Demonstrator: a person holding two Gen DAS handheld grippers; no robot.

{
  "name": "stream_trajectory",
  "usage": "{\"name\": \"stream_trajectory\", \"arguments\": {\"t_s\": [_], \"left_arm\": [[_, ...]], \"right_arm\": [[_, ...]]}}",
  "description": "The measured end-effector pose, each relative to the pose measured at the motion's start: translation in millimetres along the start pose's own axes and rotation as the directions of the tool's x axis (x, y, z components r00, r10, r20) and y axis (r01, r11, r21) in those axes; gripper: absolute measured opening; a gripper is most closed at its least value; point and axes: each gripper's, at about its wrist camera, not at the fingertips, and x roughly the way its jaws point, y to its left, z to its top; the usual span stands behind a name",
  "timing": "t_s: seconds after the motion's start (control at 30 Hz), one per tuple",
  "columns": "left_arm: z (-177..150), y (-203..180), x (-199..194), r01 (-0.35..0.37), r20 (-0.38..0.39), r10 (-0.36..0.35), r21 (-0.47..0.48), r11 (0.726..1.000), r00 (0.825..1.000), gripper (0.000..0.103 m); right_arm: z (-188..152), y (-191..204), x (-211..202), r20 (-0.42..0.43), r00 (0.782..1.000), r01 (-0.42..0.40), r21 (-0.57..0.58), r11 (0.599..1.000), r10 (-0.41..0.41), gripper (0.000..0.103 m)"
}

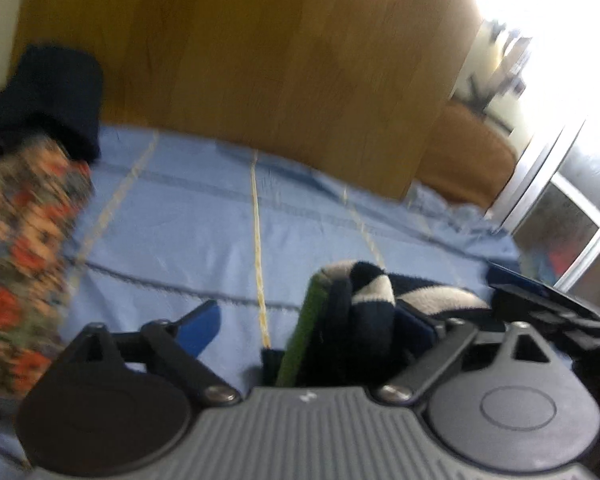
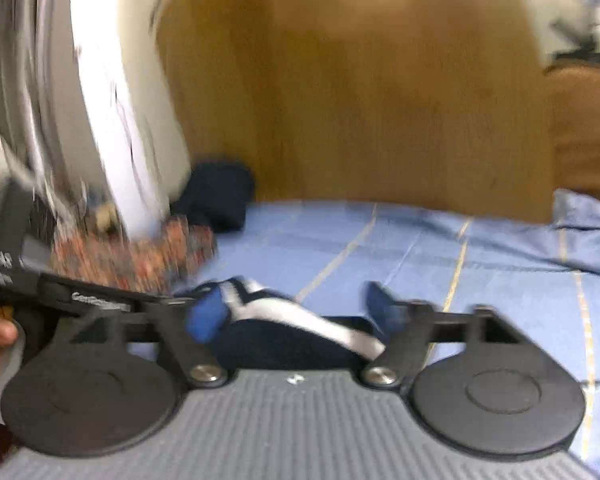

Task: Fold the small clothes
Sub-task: 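Lift the folded navy sweater with both grippers and carry it toward the floral garment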

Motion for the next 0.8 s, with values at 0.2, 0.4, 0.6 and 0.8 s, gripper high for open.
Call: {"name": "stream_trajectory", "arguments": {"t_s": [0.2,0.4,0.6,0.8], "left_arm": [[-9,10,-21,0.048,-0.040,-0.047,0.003,0.999,0.998,0.103],[-35,27,10,0.161,-0.176,-0.188,-0.160,0.974,0.966,0.103],[-46,27,25,0.202,-0.179,-0.234,-0.177,0.963,0.956,0.103],[-52,9,38,0.259,-0.133,-0.276,-0.133,0.957,0.952,0.102]], "right_arm": [[-35,-45,-52,0.014,0.999,-0.042,0.256,0.966,0.040,0.092],[-73,-63,-44,-0.074,0.992,-0.065,0.428,0.901,0.107,0.092],[-76,-46,-13,-0.150,0.976,-0.084,0.399,0.913,0.156,0.094],[-77,-40,-2,-0.119,0.984,-0.083,0.369,0.926,0.135,0.089]]}}
